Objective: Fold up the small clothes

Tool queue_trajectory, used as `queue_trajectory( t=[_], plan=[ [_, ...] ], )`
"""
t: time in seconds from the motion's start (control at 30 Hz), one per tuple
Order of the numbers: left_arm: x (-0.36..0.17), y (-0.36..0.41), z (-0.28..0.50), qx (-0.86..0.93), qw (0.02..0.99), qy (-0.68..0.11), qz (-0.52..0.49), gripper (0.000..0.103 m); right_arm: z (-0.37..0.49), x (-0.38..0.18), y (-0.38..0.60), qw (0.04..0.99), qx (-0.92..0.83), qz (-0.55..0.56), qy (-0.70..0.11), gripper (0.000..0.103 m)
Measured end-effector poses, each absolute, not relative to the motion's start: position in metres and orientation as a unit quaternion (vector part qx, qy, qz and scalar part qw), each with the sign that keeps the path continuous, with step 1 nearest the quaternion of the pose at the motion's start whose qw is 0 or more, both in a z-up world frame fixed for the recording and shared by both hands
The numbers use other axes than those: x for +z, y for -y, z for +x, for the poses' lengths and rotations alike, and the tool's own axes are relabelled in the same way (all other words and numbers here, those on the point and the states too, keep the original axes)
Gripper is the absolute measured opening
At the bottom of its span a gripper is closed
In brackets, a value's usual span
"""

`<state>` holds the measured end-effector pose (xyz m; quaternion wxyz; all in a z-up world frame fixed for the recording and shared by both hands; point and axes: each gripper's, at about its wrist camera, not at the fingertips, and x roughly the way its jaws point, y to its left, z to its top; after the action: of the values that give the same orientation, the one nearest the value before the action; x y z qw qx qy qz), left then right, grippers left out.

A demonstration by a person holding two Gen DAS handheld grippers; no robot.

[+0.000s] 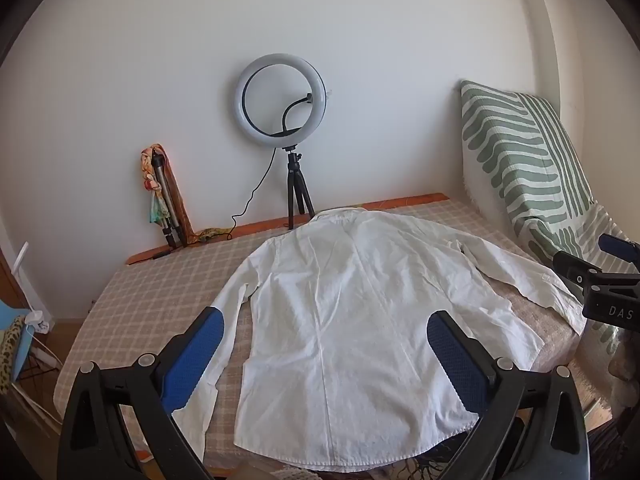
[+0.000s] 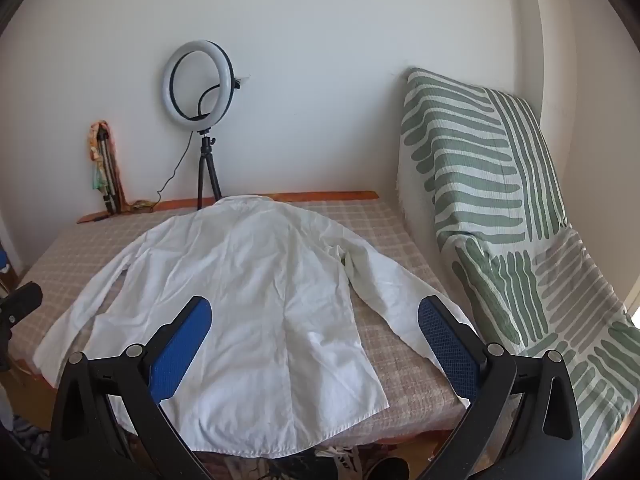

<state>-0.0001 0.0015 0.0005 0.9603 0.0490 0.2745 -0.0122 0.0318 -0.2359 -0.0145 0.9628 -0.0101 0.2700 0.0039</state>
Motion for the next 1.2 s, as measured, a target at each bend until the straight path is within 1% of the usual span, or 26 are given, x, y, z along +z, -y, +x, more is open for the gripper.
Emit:
queue_trajectory(
  t=[0.03, 0.4, 1.2],
  plan=[
    [0.001, 0.001, -0.002, -0.008, 0.962, -0.267, 0.064, 0.103, 0.032, -0.015, 0.236, 0.964, 0.003, -0.015, -0.267, 0.102],
    [-0.001, 0.01, -0.004, -0.007, 0.96, -0.274, 0.065, 0.103, 0.038, -0.014, 0.236, 0.963, 0.004, -0.015, -0.268, 0.102],
    [-0.011, -0.003, 0.01, 0.003, 0.957, -0.284, 0.055, 0.103, 0.042, -0.017, 0.233, 0.962, 0.009, -0.016, -0.273, 0.102]
  ],
)
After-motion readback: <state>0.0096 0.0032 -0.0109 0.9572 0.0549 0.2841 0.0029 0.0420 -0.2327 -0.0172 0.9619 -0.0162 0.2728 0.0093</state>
